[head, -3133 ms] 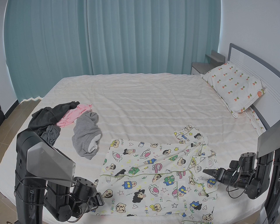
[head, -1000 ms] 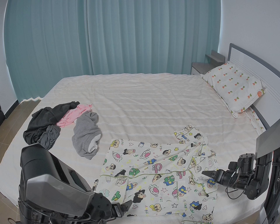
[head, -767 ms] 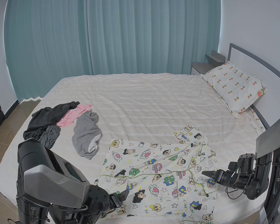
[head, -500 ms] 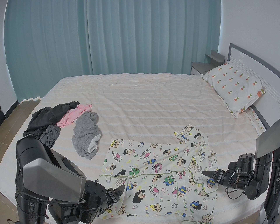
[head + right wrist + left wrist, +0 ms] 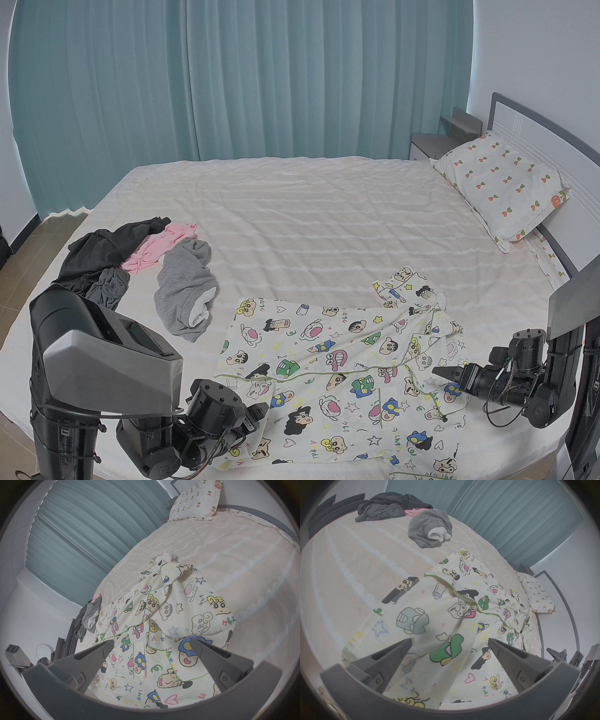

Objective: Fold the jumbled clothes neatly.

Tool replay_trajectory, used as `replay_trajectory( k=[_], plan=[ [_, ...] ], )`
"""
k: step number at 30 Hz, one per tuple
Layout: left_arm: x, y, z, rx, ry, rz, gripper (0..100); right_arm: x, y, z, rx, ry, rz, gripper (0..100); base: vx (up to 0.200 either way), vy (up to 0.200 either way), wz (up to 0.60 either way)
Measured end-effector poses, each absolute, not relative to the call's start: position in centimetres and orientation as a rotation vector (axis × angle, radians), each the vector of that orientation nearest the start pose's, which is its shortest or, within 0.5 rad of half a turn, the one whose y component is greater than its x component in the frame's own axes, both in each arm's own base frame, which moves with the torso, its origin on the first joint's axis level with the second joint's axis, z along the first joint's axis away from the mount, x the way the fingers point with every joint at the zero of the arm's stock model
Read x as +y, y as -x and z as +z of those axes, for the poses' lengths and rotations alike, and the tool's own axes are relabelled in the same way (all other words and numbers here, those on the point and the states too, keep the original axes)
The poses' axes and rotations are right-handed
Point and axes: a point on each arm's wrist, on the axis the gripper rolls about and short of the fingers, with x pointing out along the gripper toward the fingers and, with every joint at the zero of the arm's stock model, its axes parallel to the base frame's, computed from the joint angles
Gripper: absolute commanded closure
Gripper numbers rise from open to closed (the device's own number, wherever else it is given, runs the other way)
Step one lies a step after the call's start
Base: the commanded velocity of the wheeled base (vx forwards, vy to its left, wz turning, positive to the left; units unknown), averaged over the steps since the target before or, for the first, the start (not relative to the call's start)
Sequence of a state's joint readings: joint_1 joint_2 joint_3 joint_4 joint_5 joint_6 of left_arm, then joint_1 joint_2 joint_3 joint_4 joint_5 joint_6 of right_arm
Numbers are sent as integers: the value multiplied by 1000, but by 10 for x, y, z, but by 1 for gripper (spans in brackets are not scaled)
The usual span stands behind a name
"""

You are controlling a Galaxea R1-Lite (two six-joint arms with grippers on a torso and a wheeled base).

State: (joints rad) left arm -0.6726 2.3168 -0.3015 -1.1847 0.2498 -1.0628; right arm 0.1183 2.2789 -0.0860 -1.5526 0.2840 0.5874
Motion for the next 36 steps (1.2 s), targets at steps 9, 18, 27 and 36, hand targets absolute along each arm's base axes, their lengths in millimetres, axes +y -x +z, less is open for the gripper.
replay_trajectory(
  k=[9, 18, 27, 36],
  plan=[
    [-164, -211, -47, 894, 589, 61, 0, 34, -234, -19, 739, -611, 189, 0, 0, 0, 0],
    [-168, -216, -48, 868, 569, 84, 0, 34, -234, -19, 740, -612, 190, 0, 0, 0, 0],
    [-170, -216, -49, 867, 554, 79, 0, 34, -234, -19, 739, -611, 190, 0, 0, 0, 0],
    [-173, -219, -53, 874, 500, 118, 0, 34, -234, -19, 739, -611, 189, 0, 0, 0, 0]
  ],
)
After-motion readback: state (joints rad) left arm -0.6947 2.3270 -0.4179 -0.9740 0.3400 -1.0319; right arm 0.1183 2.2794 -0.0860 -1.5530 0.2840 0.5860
